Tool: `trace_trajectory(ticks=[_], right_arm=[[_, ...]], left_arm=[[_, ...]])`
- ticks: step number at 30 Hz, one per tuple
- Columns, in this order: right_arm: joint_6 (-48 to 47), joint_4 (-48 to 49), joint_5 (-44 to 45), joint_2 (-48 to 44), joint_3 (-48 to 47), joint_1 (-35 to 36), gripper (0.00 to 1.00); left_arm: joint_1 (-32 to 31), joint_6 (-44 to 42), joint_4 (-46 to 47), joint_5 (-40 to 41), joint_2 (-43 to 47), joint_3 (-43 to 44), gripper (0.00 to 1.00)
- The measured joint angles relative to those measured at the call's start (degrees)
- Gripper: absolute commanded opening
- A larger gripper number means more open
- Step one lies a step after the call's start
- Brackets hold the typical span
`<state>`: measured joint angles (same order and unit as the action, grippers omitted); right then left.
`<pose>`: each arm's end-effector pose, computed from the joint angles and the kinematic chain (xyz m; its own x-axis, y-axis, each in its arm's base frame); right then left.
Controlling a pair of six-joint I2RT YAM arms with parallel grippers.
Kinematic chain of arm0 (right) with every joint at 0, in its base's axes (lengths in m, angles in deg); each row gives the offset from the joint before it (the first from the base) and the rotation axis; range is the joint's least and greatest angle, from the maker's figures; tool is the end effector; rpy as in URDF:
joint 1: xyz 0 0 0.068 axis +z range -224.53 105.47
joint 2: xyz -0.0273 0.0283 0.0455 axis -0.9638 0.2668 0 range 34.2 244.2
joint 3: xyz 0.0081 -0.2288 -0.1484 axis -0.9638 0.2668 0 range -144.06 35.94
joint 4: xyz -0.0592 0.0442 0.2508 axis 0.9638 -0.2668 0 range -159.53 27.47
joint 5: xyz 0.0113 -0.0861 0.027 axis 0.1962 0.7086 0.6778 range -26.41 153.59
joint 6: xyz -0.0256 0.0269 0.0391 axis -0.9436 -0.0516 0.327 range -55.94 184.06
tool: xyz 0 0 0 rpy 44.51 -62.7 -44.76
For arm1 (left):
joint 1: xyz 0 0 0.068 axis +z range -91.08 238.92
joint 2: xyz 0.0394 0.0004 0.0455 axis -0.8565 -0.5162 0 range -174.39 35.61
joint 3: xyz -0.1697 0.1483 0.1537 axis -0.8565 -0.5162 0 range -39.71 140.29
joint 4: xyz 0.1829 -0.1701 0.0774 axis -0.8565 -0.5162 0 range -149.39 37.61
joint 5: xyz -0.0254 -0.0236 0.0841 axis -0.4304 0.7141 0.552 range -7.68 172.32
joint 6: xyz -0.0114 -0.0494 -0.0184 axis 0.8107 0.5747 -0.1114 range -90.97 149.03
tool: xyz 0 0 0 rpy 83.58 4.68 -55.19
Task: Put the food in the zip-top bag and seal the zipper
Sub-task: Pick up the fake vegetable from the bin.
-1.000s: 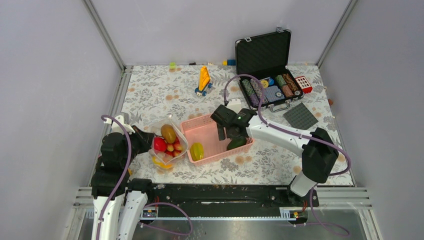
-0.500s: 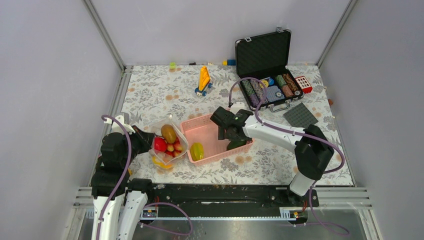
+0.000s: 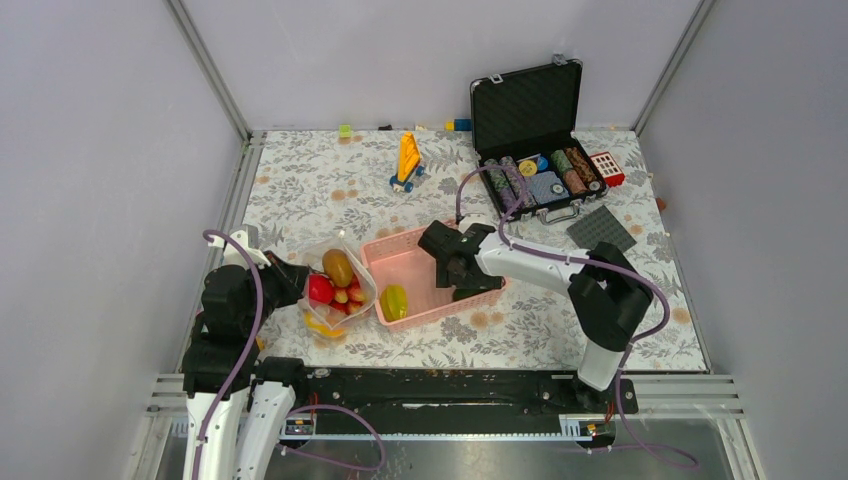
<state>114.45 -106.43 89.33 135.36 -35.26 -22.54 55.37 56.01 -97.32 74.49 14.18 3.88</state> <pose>0.2232 0.2605 0.2002 -0.8666 0.0180 -0.4986 0.0505 0.9974 -0.0517 0.0789 -0.0097 0.3156 -0.4290 -0.4236 -0.7978 -0.0087 0.8851 -0.4652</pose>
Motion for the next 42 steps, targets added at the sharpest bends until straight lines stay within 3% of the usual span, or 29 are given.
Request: trace_trajectory(ticks=[20,28,37,42], right_arm=[[-0.5,13.3,-2.8,2.6,1.9,-0.8,0.99],[-3.4,15.2,-4.3,3.5,1.9,-0.8,0.81],[-7.5,15.5,-5.8,4.2,1.8,-0.8,0.74],[-10.1,15.6,-5.9,5.0,1.7,-0.8,0.54]], left_arm=[[0.0,0.0,0.0,-0.2,0.0,-0.1,0.00],[0.0,0.0,0.0,-0.2,0.0,-0.1,0.00],[0.0,0.0,0.0,-0.2,0.0,-0.1,0.00],[0.0,0.0,0.0,-0.2,0.0,-0.1,0.00]])
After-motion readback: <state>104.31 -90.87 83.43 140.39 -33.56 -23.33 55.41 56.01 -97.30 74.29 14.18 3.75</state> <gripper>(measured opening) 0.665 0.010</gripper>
